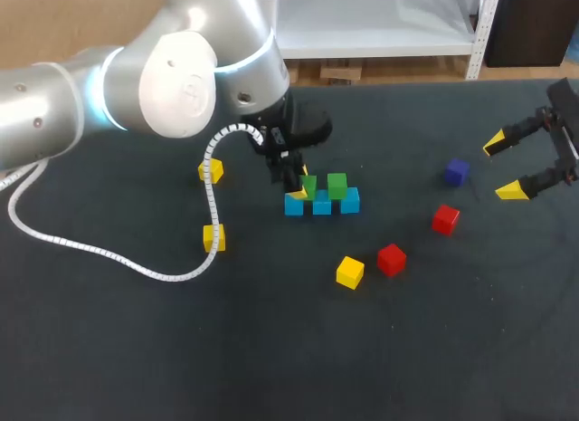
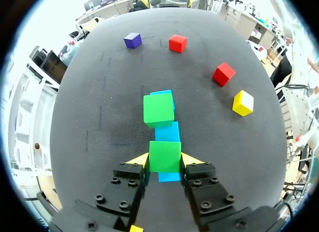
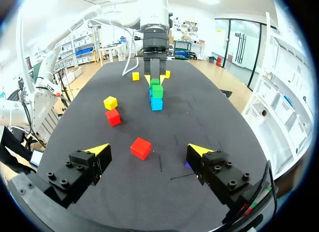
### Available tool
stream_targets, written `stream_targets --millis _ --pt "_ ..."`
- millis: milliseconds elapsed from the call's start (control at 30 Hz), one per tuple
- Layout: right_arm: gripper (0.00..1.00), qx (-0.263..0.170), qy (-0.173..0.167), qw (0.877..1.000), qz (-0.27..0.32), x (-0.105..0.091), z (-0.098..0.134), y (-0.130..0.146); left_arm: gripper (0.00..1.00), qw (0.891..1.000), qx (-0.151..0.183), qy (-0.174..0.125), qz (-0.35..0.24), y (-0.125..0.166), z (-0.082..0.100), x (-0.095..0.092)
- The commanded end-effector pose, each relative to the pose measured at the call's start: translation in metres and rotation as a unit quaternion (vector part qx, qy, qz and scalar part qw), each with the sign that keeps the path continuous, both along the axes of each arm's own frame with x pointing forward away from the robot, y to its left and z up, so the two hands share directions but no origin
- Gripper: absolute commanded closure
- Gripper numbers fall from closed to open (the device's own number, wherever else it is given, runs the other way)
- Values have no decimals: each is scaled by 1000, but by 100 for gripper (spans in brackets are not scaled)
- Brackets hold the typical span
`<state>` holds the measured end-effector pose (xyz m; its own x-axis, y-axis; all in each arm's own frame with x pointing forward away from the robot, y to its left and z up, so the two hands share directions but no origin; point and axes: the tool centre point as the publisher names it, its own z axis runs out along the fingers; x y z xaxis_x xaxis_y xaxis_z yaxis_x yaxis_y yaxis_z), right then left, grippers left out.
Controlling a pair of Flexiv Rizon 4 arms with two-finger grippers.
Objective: Place the blue cubes, place green cubes on the blue cubes, place the yellow cubes on the green cubes, then place the red cubes on the yellow cubes, and place purple cube on the red cubes.
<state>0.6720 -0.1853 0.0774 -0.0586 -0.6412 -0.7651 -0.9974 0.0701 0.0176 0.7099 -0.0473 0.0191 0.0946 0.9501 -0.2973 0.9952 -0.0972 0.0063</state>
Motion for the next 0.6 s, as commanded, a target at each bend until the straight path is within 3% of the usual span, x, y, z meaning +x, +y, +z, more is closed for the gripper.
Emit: stream_targets --millis 33,467,533,600 --pt "0 1 0 1000 1 1 -1 0 70 1000 2 2 -1 -1 -1 1" --pt "0 1 0 1000 1 1 -1 0 54 1000 2 3 0 -1 0 1" --pt "0 1 0 1000 1 1 -1 0 48 1000 2 3 0 -1 0 1" --pt "0 1 0 1000 1 1 -1 0 22 1000 2 3 0 -1 0 1"
